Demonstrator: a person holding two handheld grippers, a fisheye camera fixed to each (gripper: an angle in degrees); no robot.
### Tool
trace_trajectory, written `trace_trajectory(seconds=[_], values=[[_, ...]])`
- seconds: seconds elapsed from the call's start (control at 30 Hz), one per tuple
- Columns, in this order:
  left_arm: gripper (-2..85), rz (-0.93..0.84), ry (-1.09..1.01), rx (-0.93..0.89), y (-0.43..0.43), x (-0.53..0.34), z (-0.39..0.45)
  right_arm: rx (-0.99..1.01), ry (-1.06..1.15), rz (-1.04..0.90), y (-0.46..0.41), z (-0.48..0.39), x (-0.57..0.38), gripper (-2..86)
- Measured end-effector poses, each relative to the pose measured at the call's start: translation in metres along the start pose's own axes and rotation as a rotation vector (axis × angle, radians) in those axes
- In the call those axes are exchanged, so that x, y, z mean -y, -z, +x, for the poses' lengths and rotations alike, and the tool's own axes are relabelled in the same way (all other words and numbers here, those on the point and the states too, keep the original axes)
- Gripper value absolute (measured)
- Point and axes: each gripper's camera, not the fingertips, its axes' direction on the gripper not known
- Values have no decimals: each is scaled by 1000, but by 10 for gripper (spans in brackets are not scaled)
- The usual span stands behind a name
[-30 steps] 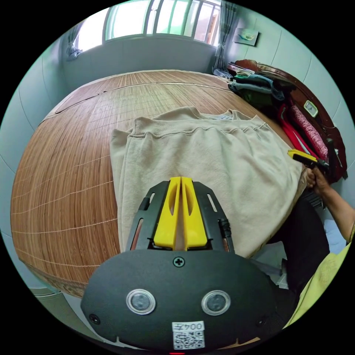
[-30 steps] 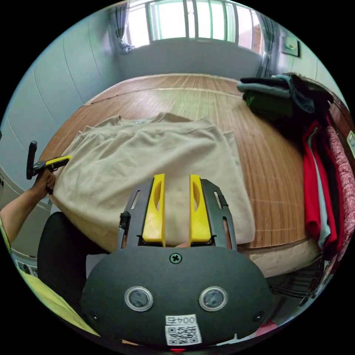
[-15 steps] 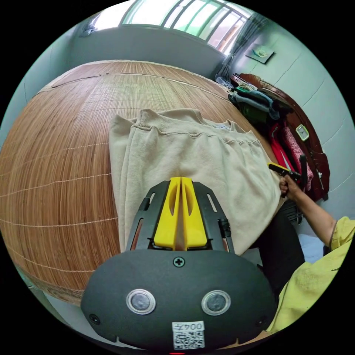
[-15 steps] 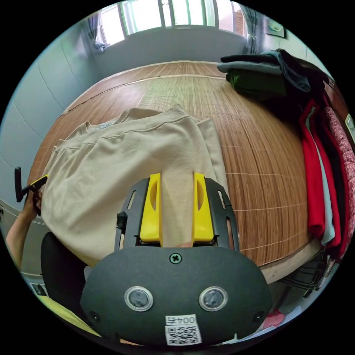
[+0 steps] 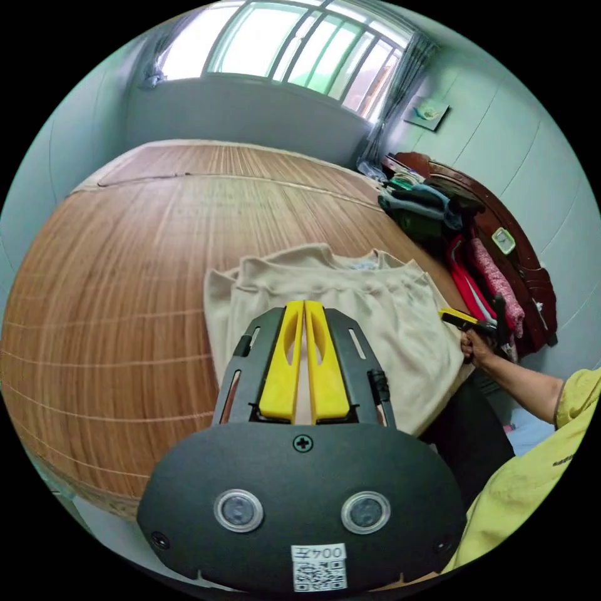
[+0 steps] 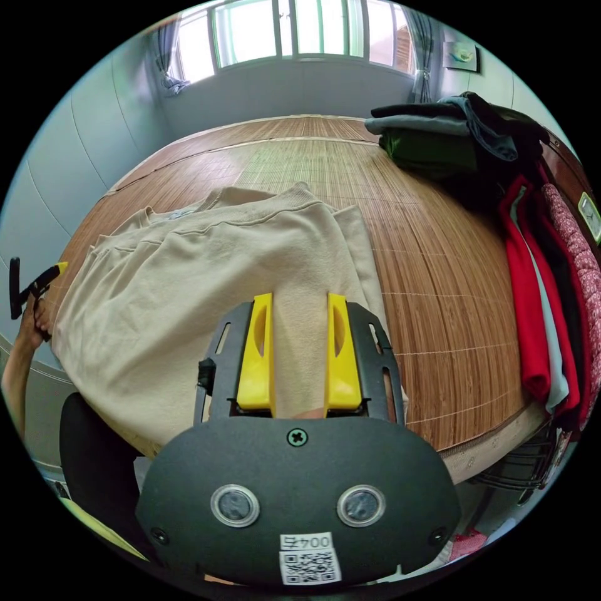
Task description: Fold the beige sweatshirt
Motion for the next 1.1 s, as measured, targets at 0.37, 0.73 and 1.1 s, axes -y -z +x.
trace_trajectory(seconds=[0.37, 0.73, 1.1], values=[[24, -187, 12, 177, -66, 73, -42, 6, -2, 5, 1, 25, 12, 128], [45, -164, 68, 114, -90, 88, -62, 38, 18, 20, 8, 56, 35, 114], [69, -190, 41, 59, -106, 115, -75, 151, 131, 44, 28, 122, 157, 79]])
